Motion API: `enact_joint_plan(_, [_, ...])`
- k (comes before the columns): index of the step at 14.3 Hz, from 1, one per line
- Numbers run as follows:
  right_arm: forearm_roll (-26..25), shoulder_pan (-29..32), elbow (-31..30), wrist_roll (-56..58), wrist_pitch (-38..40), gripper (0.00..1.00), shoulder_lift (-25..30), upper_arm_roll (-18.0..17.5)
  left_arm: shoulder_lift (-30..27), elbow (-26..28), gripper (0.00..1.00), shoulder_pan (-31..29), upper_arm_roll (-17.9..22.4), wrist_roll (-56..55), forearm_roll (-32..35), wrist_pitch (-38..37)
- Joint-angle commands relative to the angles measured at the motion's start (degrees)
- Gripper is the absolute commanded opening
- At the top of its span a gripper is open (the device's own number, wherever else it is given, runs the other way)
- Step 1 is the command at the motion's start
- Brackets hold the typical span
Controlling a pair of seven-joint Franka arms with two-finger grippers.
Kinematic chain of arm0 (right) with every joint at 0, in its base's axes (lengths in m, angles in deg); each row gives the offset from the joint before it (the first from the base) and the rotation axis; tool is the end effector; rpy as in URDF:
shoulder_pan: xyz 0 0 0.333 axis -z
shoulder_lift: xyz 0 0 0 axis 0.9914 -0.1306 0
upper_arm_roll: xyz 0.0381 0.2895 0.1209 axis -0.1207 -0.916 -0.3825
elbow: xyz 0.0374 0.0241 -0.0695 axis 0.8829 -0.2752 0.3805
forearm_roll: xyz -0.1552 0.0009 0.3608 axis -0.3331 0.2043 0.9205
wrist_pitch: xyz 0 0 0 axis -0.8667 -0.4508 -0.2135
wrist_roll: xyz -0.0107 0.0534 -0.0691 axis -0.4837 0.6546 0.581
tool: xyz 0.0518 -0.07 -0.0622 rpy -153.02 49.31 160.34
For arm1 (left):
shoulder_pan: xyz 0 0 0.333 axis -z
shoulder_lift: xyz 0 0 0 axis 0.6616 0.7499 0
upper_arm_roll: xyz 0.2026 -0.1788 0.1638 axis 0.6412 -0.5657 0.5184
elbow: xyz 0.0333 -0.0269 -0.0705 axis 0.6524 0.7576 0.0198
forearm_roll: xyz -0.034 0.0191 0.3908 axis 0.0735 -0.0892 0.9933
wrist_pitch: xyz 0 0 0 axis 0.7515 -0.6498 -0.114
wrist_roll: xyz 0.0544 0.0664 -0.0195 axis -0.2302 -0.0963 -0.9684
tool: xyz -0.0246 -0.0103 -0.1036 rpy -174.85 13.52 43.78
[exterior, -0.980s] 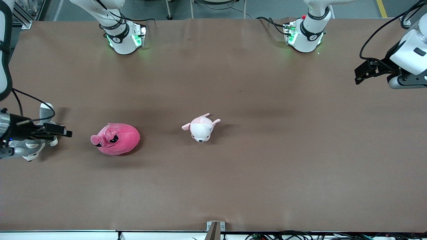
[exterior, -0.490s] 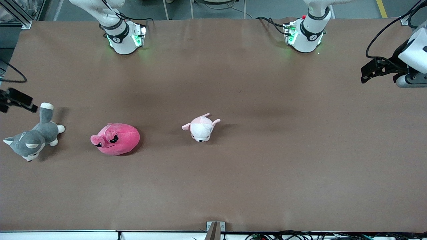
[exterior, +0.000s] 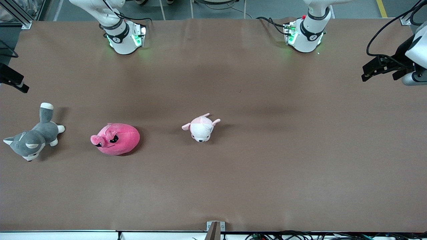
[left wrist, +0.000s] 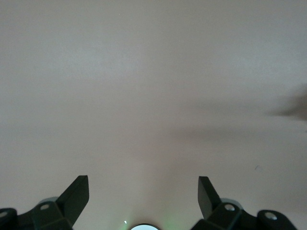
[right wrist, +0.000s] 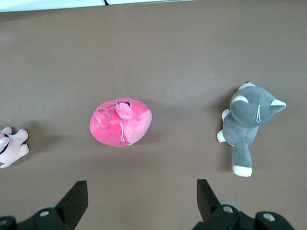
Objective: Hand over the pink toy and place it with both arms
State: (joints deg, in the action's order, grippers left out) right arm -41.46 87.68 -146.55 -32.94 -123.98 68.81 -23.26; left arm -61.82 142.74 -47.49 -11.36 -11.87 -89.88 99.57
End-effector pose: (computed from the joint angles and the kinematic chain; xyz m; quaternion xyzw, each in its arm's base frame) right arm 0.5450 -0.0555 0.6662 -0.9986 0.0224 -0.0439 0.0164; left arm 0.5287 -0.0397 0.6421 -0.9998 -0.0105 0.0168 0.0049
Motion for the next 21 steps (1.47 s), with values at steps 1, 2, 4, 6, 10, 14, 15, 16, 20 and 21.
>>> enact_joint_plan(1, [-1.2,0.1,-7.1,-1.3,-1.6,1.00,5.9,-0.4,-1.1,-0.3,1.00,-0.3,-0.1,-0.7,-0.9,-0.6])
enact_joint_plan(2, [-1.2,0.1,-8.9,-1.3,-2.5,1.00,7.0,-0.4,-0.8,-0.2,1.00,-0.3,-0.1,-0.7,-0.8,-0.6])
enact_joint_plan(4, [-1.2,0.2,-14.7,-1.3,-6.8,1.00,10.2,-0.4,-0.6,-0.2,1.00,-0.3,-0.2,-0.7,-0.8,-0.6])
enact_joint_plan(6, [-1.2,0.2,-16.4,-1.3,-6.9,1.00,11.5,-0.4,-0.8,-0.3,1.00,-0.3,-0.1,-0.7,-0.8,-0.6])
enact_joint_plan(10, [-3.8,0.1,-16.4,-1.2,-7.1,1.00,11.5,-0.5,-0.6,-0.2,1.00,-0.2,-0.2,-0.7,-0.3,-0.6])
enact_joint_plan(14, [-4.5,0.1,-16.2,-1.6,-6.9,1.00,11.3,-1.0,-1.0,-0.3,1.00,-0.2,-0.5,-0.6,-0.1,-0.7])
enact_joint_plan(15, [-4.5,0.1,-16.2,-1.6,-6.9,1.00,11.3,-1.0,-1.1,-0.3,1.00,-0.3,-0.5,-0.5,-0.1,-0.7])
enact_joint_plan(16, [-4.5,0.1,-16.2,-1.6,-6.8,1.00,11.2,-1.0,-1.2,-0.4,1.00,-0.3,-0.4,-0.4,-0.1,-0.7])
enact_joint_plan(20, [-4.4,0.1,-16.2,-1.6,-6.6,1.00,11.2,-1.0,-1.3,-0.5,1.00,-0.3,0.0,-0.2,-0.1,-1.2])
enact_joint_plan(21, [-4.4,0.1,-16.2,-1.6,-6.6,1.00,11.2,-1.0,-1.2,-0.6,1.00,-0.3,0.1,-0.1,-0.1,-1.2])
